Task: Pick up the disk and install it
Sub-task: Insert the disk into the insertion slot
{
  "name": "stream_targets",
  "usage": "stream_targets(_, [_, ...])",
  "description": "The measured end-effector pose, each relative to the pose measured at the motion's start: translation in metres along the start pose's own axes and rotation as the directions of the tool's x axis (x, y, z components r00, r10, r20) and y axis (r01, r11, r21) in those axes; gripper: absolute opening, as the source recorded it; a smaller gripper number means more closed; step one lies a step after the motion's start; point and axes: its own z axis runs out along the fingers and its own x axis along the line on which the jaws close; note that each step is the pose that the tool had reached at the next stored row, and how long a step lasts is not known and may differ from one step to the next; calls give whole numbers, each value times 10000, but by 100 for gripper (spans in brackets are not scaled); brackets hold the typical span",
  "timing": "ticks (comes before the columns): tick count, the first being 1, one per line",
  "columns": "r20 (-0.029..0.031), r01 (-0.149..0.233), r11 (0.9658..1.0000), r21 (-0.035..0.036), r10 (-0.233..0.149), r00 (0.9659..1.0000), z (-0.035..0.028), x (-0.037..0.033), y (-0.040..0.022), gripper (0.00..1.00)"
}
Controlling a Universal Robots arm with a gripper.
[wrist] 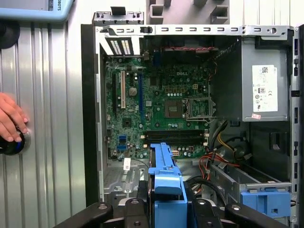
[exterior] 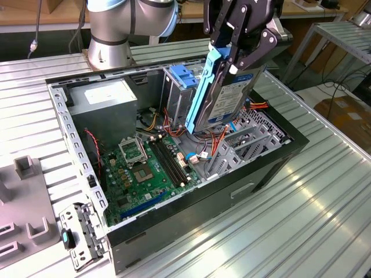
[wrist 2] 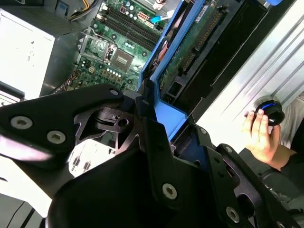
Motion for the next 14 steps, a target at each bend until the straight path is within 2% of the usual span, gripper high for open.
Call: stream_targets(14, [-1,0,10000,9,0,10000,3,1,-7,37])
